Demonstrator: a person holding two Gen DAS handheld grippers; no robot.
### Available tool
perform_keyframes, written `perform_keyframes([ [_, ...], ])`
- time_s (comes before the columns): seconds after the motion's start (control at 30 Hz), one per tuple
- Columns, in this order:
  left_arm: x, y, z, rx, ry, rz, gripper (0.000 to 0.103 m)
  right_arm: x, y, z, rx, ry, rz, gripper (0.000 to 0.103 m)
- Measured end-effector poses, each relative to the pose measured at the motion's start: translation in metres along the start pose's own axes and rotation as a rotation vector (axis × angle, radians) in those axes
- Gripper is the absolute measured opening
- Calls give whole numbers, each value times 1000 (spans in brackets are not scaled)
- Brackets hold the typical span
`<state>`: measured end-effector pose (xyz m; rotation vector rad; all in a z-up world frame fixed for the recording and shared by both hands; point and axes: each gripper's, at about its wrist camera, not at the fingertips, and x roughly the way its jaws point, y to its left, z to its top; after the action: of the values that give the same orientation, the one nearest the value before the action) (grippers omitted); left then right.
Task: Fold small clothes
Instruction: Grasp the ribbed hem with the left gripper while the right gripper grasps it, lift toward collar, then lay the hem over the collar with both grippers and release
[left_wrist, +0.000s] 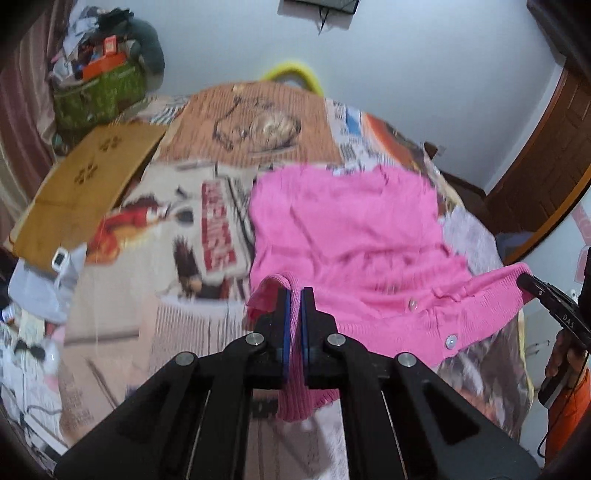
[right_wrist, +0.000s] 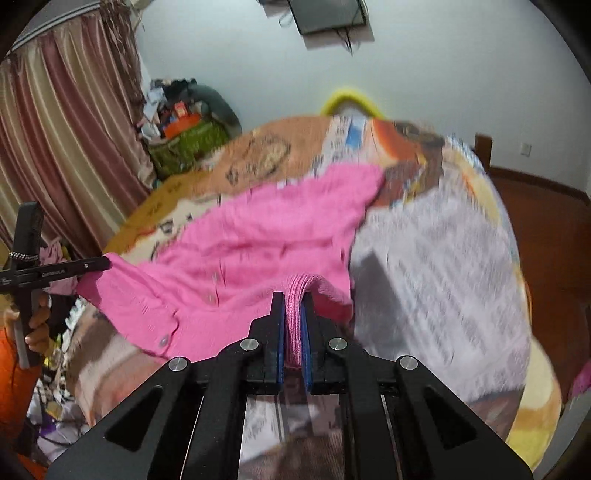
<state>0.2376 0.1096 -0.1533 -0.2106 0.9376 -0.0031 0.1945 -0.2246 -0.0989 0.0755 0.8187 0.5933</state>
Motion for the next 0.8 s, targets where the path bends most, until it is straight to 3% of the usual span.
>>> perform_keyframes([
  [0.3, 19, -9, 67, 34, -79, 45, 4, 18, -6, 57, -39, -89, -41, 7],
  [0.8, 135, 20, 148, -21, -13, 99, 4, 105, -48, 119, -41, -46, -102, 7],
])
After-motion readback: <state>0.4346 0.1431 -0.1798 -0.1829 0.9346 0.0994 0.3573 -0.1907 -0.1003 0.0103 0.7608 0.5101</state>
